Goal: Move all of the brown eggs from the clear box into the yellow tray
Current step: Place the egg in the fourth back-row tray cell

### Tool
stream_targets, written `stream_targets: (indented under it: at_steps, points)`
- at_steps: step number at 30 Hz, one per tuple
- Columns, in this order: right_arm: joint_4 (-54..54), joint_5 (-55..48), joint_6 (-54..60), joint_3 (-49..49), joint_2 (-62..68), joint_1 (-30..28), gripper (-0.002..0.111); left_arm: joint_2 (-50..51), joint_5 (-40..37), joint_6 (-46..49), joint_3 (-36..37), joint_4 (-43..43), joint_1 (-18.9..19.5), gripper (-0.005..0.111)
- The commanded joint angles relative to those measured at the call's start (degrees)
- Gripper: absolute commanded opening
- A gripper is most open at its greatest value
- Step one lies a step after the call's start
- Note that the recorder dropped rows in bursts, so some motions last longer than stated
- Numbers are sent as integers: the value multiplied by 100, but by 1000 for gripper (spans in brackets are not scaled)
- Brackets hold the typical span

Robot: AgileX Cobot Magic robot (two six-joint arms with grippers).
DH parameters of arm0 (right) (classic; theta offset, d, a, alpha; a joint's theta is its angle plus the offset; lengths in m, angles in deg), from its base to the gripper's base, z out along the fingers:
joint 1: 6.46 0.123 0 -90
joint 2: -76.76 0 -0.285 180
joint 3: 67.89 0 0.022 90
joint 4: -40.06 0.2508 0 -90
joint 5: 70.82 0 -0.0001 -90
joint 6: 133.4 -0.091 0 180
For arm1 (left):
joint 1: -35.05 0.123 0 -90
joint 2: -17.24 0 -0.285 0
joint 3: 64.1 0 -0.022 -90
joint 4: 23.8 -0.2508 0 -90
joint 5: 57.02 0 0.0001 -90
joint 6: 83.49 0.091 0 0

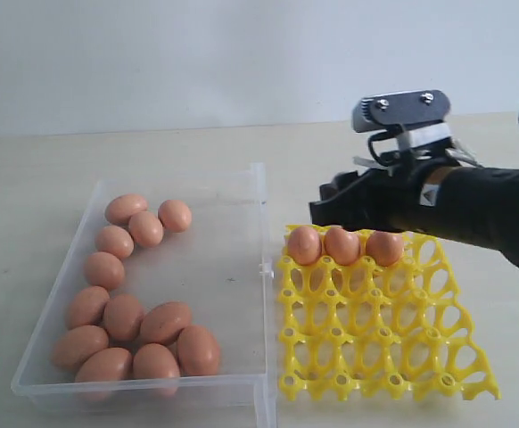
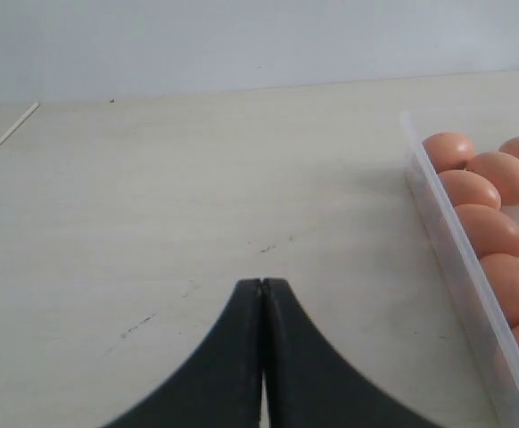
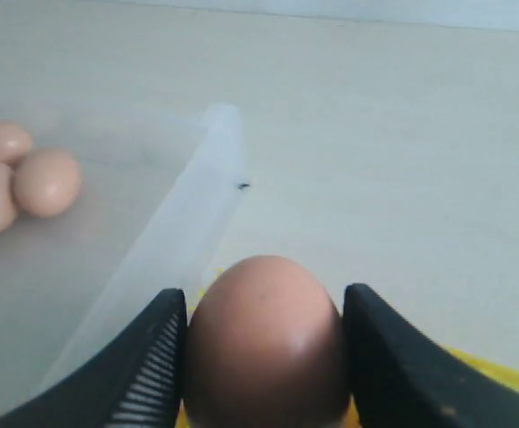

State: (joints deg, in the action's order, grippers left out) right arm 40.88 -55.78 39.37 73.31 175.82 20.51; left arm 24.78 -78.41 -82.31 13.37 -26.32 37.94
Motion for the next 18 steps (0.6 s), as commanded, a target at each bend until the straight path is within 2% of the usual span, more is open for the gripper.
stream_targets:
  at_steps: [1,10,18]
  points:
    - [229,789,136,-534,-127,-522,0,25,27,7,-26,-17,14,0]
    - [455,1096,165,-822,-127,-1356,0,25,27,7,-26,-17,14,0]
    - [198,1424,-210,-716,464,-1525,0,25,27,7,-26,-17,14,0]
